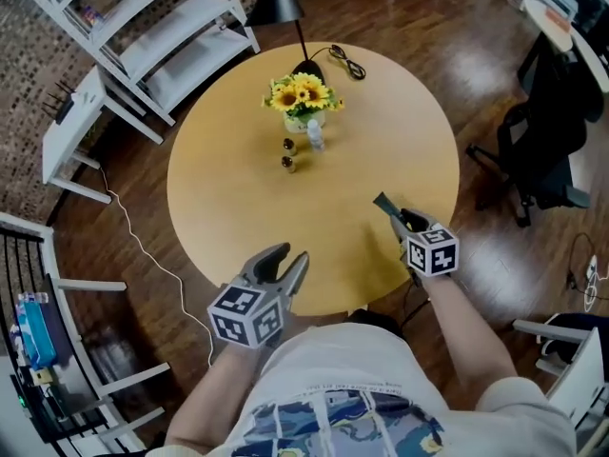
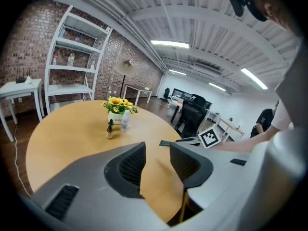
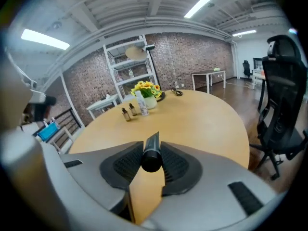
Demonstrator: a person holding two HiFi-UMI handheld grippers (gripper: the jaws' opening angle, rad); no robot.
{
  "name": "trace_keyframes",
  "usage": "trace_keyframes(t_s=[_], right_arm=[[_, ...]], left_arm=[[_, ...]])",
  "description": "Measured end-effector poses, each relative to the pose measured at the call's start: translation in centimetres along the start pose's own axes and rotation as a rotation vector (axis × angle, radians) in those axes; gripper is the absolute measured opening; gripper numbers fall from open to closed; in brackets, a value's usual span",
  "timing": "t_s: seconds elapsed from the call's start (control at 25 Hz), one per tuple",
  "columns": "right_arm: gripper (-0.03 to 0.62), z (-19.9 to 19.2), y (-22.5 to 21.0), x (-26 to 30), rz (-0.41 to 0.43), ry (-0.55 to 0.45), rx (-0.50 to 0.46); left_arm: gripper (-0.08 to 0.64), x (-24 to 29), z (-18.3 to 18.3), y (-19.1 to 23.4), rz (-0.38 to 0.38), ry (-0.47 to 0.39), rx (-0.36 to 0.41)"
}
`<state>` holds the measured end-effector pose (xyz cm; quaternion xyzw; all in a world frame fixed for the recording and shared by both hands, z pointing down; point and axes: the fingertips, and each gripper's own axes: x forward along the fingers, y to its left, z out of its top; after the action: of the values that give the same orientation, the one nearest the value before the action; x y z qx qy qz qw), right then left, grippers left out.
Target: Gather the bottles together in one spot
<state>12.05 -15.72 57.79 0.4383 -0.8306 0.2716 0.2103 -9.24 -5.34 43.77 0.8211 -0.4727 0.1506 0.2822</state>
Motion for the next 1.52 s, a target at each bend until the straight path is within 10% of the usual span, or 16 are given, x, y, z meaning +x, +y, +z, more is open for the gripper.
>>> trace_keyframes(t_s=[0.16,0.4,0.72,1.16,1.52], right_arm=[[0.12,1.5,7.3,-5.3,0.159,-0.118,0.162],[0.12,4.6,18.0,-12.3,0.383,-0.295,0.218],[0.12,1.6,26.5,-15.9,0.409,-0.324,0.11],[0.146,-3.8,27.5,-18.4,0.25,-0.295,-0.06],[0.181,-1.2,16.9,-17.6,0.187,-0.239,-0.073]], left_arm=[[0.164,0.0,-0.9,-1.5,-0.125,0.01,-0.079],[0.176,-1.2,0.1,-3.3,-0.427,-0.076,-0.459],[0.101,-5.0,-1.5,-4.7,-0.617,-0.072,-0.701],[0.043,-7.9,-2.6,-8.5,-0.657,-0.094,-0.348],[0.043,4.5,2.7,-1.9,-0.204,-0.172,0.064]])
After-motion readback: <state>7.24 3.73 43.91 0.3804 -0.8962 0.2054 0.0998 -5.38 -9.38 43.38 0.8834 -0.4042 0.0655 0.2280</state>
